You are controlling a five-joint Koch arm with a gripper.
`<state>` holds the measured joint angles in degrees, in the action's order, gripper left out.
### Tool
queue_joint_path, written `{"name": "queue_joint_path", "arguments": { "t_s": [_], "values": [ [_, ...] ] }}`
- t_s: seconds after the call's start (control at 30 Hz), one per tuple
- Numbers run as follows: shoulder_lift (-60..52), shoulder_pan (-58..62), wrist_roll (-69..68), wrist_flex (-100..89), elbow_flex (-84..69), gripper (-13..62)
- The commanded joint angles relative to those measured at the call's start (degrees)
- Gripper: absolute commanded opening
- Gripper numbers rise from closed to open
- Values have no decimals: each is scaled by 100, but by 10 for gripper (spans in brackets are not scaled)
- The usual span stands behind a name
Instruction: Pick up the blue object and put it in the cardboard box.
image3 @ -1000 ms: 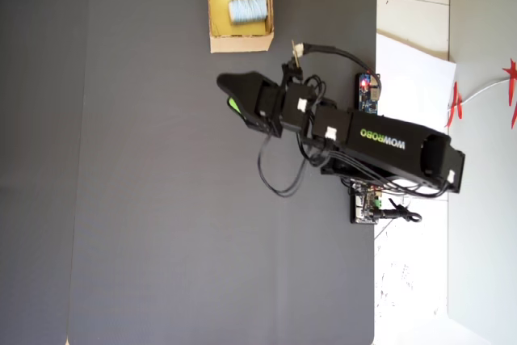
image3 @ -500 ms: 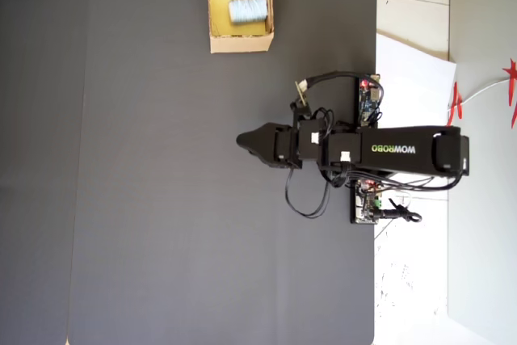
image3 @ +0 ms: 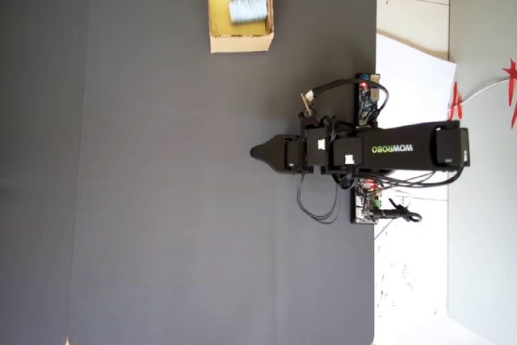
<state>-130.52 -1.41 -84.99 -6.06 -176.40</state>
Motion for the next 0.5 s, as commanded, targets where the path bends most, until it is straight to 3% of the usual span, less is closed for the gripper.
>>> {"name": "queue_joint_path", "arguments": {
  "t_s": [0.0,0.47],
  "values": [
    [-519,9,-70,62,-229,354],
    [-510,70,-35,914,-229,348]
  ]
}}
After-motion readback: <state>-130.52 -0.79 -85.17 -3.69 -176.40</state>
